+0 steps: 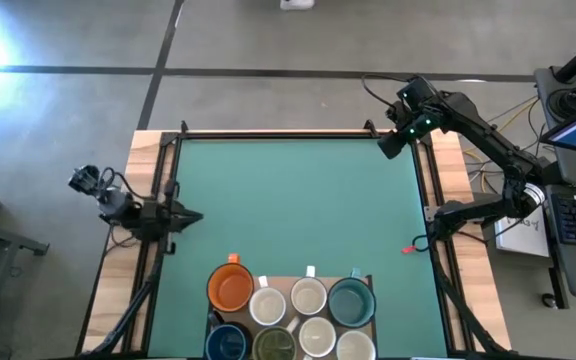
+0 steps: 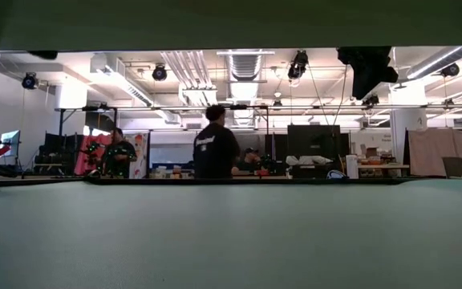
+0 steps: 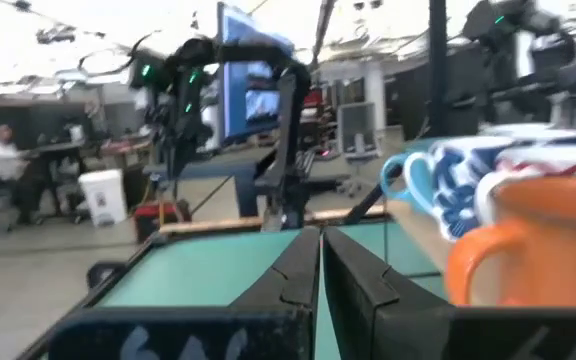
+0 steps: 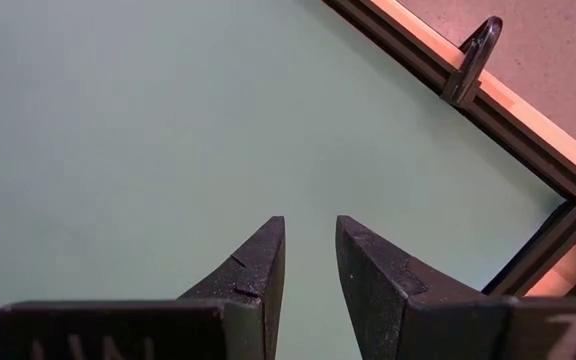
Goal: Place coffee mugs
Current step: Return to Home Position
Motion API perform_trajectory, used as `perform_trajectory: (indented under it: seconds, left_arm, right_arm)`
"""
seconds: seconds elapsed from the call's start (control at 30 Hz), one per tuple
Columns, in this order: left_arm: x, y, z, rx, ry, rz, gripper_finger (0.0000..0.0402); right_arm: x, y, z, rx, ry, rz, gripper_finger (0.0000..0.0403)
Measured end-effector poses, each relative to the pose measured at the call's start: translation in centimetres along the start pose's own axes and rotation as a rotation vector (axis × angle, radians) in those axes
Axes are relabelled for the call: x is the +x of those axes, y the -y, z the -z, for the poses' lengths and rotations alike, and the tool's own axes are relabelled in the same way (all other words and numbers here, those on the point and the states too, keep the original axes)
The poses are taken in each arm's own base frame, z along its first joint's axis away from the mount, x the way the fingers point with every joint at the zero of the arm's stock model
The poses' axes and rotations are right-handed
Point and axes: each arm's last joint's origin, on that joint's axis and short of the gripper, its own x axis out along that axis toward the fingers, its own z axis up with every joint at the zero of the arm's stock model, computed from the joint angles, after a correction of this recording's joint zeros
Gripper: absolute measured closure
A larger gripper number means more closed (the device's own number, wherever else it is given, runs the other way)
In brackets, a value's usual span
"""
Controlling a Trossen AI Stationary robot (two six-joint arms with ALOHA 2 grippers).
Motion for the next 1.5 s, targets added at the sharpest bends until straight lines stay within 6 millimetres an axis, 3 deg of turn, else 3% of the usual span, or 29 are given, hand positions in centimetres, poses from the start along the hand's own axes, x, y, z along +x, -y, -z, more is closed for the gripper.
perform_trajectory:
  seconds: [0.53, 0.93, 1.17, 1.33, 1.5]
  left_arm:
    - [0.8, 0.9, 5.7, -0.148, -0.076, -0.091, 0.04]
    - [0.9, 1.0, 6.0, -0.139, -0.103, -0.091, 0.04]
    - [0.9, 1.0, 5.9, -0.136, -0.107, -0.091, 0.04]
    - [0.9, 1.0, 5.9, -0.135, -0.109, -0.09, 0.04]
    - [0.9, 1.0, 5.9, -0.135, -0.109, -0.09, 0.04]
  right_arm:
    - [0.0, 0.0, 0.0, 0.0, 0.0, 0.0, 0.0321]
    - [-0.1, -0.1, -0.1, 0.009, 0.011, -0.015, 0.0321]
    - [-1.7, -1.6, -1.5, -0.227, 0.372, -0.373, 0.0321]
    - [-1.6, -2.2, -1.3, -0.287, 0.567, -0.319, 0.0321]
    - [0.8, -1.7, 1.0, -0.216, 0.613, -0.267, 0.0321]
